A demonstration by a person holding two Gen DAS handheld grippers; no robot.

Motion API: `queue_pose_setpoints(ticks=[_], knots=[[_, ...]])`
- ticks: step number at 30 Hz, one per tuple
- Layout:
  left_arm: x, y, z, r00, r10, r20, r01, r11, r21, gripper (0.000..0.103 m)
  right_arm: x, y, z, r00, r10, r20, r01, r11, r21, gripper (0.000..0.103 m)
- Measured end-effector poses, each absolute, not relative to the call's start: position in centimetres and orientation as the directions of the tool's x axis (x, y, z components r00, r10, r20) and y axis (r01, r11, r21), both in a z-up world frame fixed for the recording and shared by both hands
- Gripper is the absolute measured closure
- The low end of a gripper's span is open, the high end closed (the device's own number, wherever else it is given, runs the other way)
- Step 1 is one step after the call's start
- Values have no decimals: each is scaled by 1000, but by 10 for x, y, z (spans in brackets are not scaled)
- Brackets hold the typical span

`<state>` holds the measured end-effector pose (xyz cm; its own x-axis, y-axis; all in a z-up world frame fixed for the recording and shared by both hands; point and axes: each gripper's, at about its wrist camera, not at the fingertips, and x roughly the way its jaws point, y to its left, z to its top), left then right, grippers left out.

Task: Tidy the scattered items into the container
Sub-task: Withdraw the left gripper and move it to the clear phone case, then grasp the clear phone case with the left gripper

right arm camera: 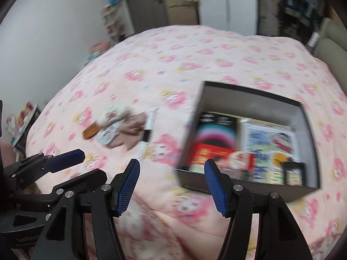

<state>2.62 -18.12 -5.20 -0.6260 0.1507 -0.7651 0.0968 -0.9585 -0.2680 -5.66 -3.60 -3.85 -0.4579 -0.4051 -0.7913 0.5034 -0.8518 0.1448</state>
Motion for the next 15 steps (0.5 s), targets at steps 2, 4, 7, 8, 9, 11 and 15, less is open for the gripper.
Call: queue_pose_setpoints(ticks=[2, 4, 7, 8, 9, 11, 15], knots=[[31, -204, -61, -625, 140, -768, 141, -947, -288, 51, -58, -66, -46, -424, -417, -804, 544, -827, 142, 45], [35, -225, -71, -624, 120, -772, 189, -936, -298, 53, -59, -90, -53, -395, -427, -814, 577, -805, 142, 45], [35, -258, -85, -621, 101, -777, 253, -913, -321, 53, -67, -126, -67, -330, -450, -830, 623, -764, 167, 45], [34, -270, -91, -622, 107, -775, 271, -900, -342, 53, -70, -137, -73, -307, -457, -835, 636, -751, 177, 45], [32, -280, -97, -621, 116, -775, 290, -885, -365, 53, -74, -147, -77, -286, -467, -837, 649, -737, 190, 45], [27, -301, -112, -618, 127, -776, 337, -849, -408, 53, -84, -167, -89, -228, -487, -843, 670, -707, 228, 45], [4, -341, -153, -584, 164, -795, 412, -784, -464, 55, -107, -196, -114, -173, -461, -871, 675, -699, 236, 45]])
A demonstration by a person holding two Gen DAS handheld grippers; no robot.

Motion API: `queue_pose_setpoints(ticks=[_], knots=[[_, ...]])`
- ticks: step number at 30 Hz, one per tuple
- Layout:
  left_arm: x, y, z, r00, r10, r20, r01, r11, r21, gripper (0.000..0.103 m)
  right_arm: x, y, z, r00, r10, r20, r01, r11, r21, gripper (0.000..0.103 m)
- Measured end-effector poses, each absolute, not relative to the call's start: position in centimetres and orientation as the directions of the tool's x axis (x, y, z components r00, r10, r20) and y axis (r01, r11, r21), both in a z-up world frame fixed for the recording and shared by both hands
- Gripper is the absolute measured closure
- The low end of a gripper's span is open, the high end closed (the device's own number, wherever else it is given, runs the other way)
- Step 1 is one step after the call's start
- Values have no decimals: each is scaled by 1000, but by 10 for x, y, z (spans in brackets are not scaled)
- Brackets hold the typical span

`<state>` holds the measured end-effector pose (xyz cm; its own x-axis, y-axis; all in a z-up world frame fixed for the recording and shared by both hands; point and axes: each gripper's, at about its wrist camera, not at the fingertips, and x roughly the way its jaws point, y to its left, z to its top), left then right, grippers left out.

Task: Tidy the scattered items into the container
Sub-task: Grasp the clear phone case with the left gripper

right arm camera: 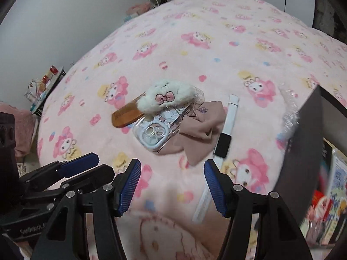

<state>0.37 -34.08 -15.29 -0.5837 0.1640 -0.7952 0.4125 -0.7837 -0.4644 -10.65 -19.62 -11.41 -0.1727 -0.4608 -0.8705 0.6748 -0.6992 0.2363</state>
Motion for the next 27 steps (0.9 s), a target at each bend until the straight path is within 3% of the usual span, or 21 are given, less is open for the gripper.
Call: queue_pose_setpoints(ticks=[11, 14, 15, 27], knots=[[-45, -386, -239, -517, 310, -798, 502, -644, -576, 57, -150, -235, -179, -68, -404, -912, 671, -695, 257, 52], [-44, -388, -240, -530, 310, -789, 501, -636, -587, 71, -157, -232, -186, -72, -389, -919, 649, -717, 252, 52], [-41, -389, -238, -540, 313, -781, 497, -631, -596, 81, -158, -231, -187, -73, -387, -919, 645, -721, 253, 52], [55, -404, -200, -595, 288, -751, 485, -617, -620, 88, -138, -233, -159, -58, -406, -912, 690, -676, 258, 52]])
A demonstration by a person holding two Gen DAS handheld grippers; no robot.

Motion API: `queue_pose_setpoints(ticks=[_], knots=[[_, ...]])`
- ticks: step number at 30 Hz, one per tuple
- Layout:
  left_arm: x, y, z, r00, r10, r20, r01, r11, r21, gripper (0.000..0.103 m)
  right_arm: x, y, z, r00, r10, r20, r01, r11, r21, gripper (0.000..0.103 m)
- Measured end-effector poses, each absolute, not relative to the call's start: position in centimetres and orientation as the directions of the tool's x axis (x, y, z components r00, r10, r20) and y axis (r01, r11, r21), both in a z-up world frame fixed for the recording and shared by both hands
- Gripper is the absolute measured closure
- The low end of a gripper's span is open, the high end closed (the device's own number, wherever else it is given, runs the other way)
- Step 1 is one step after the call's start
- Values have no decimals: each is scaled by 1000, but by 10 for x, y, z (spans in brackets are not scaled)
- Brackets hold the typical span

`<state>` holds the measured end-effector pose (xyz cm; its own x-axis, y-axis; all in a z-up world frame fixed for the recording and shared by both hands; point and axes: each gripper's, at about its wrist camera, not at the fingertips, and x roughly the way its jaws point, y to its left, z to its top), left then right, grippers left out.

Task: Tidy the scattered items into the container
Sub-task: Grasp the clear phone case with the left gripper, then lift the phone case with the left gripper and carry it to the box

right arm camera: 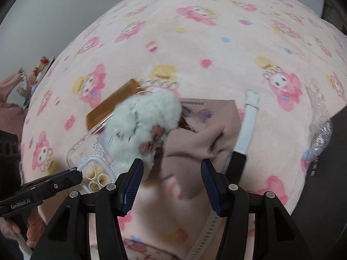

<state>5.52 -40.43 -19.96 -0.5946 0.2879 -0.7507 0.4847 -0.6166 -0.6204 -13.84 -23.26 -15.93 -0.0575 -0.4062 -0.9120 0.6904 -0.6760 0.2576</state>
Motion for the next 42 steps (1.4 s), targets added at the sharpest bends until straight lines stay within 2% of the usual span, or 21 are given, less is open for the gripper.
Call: queue_pose_setpoints(ticks=[4, 7, 10, 12, 18, 20, 23, 26, 30, 33, 39, 42], knots=[[65, -410, -206, -549, 225, -805, 552, -626, -551, 90, -112, -264, -158, 110, -415, -903, 795, -508, 331, 52], [65, -412, -210, -558, 249, -791, 543, -611, -576, 90, -98, -285, -163, 170, -411, -896, 834, -423, 353, 52], [58, -412, -213, -565, 267, -781, 529, -609, -591, 86, -106, -298, -172, 104, -369, -924, 835, -473, 283, 52], [54, -411, -218, -566, 282, -775, 523, -604, -601, 79, -124, -295, -172, 30, -367, -930, 808, -539, 239, 52], [37, -410, -232, -567, 305, -765, 519, -589, -619, 78, -167, -274, -150, -155, -439, -885, 706, -676, 212, 52], [35, -412, -233, -567, 294, -769, 527, -588, -614, 72, -172, -270, -151, -139, -440, -887, 705, -673, 224, 52], [28, -418, -235, -566, 283, -774, 541, -581, -608, 72, -166, -277, -169, -86, -393, -916, 726, -654, 212, 52], [20, -418, -237, -553, 258, -792, 554, -596, -581, 73, -167, -286, -182, -118, -359, -926, 729, -664, 165, 51], [22, -421, -231, -558, 242, -794, 561, -595, -576, 72, -173, -289, -200, 27, -387, -922, 706, -645, 292, 49], [26, -423, -220, -550, 190, -813, 572, -624, -533, 69, -156, -286, -196, 91, -395, -914, 733, -595, 330, 47], [43, -429, -210, -535, 167, -828, 583, -636, -505, 67, -117, -270, -172, 191, -414, -890, 784, -482, 392, 47], [41, -430, -220, -514, 169, -841, 601, -629, -494, 67, -120, -276, -175, 137, -410, -902, 788, -506, 350, 47]])
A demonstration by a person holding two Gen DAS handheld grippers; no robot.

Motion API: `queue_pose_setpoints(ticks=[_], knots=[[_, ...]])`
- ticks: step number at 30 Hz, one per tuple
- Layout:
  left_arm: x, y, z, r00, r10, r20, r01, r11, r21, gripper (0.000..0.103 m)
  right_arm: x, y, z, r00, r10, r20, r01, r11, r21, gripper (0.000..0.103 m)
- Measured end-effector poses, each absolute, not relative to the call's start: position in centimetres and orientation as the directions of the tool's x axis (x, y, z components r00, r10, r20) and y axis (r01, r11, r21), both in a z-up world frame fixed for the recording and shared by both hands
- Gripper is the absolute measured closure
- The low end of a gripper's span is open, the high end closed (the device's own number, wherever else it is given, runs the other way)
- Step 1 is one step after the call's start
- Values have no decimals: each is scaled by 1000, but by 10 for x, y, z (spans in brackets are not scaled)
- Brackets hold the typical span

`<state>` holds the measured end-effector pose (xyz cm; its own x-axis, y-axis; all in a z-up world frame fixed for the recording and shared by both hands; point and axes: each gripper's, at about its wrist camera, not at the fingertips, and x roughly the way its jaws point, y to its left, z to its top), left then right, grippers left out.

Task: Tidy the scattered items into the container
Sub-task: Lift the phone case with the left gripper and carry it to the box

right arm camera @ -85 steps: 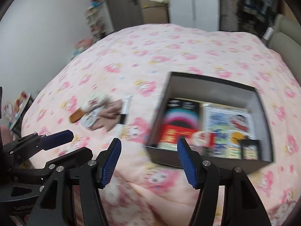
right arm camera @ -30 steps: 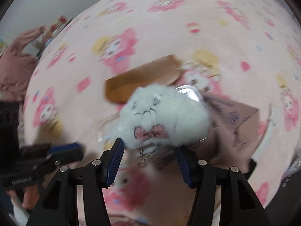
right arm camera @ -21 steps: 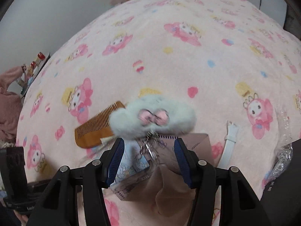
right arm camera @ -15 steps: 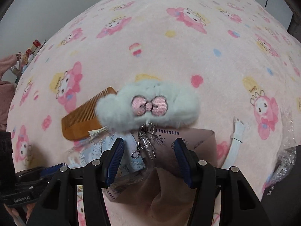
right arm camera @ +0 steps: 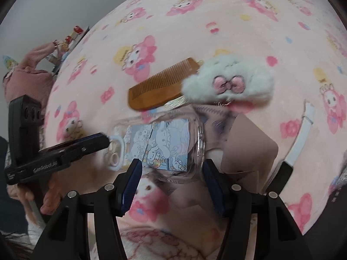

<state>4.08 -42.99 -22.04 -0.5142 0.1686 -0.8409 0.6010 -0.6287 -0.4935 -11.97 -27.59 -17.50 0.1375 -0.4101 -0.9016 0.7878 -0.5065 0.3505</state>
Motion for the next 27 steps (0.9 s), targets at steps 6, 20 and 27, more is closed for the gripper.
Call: queue_pose_setpoints(ticks=[6, 20, 27], knots=[[30, -427, -224, -514, 174, -840, 602, -624, -498, 65, -141, -299, -196, 146, -387, -910, 761, -544, 353, 48], [53, -372, -136, -595, 149, -790, 484, -718, -500, 61, -101, -229, -100, -24, -476, -879, 769, -571, 288, 48], [54, -328, -91, -643, 181, -745, 388, -761, -519, 61, -87, -167, -68, -86, -513, -854, 728, -617, 297, 48]])
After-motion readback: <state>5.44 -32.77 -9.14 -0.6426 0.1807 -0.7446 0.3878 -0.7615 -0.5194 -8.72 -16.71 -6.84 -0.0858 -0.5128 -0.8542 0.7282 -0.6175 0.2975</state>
